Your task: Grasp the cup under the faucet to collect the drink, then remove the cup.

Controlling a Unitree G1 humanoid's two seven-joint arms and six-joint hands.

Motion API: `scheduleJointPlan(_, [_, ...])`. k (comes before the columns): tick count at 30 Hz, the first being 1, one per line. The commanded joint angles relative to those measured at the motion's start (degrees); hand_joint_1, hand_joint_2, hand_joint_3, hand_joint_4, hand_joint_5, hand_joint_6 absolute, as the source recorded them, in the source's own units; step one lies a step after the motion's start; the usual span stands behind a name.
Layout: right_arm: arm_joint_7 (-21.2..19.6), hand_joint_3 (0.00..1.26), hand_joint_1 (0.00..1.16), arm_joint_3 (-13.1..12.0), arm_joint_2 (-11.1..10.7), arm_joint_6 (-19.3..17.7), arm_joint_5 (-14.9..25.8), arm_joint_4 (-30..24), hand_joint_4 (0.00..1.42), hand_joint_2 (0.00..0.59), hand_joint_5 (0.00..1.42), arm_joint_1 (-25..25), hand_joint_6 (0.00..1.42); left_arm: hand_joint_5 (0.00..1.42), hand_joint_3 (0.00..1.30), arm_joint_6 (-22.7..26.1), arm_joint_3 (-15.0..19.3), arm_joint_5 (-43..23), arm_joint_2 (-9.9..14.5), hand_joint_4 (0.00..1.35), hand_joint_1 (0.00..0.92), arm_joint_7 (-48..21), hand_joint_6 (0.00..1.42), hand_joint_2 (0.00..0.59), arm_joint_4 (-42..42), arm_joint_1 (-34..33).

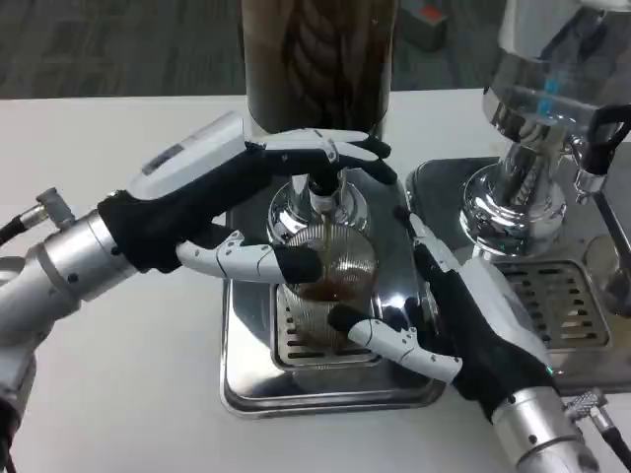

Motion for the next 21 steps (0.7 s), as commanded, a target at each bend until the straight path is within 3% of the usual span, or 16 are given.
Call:
scheduleJointPlan(1, [-0.59, 0.00, 0.15, -0.37, 0.11, 0.76, 0.12, 0.14, 0.00, 0.000, 0.00, -0.79, 0.06, 0.18, 0.34, 0.34, -1.43, 2.50, 0.87, 0.19, 0.000, -1.13, 0.24, 0.103, 0.41, 1.95])
scheduleJointPlan(21, [-1.02, 0.00, 0.19, -0.50, 0.26, 0.47, 0.31, 0.58, 0.00, 0.000, 0.00, -0.94, 0.07, 0.18, 0.34, 1.23, -0.80, 1.07, 0.41, 0.19, 0.000, -1.07, 0.24, 0.102, 1.51, 1.67])
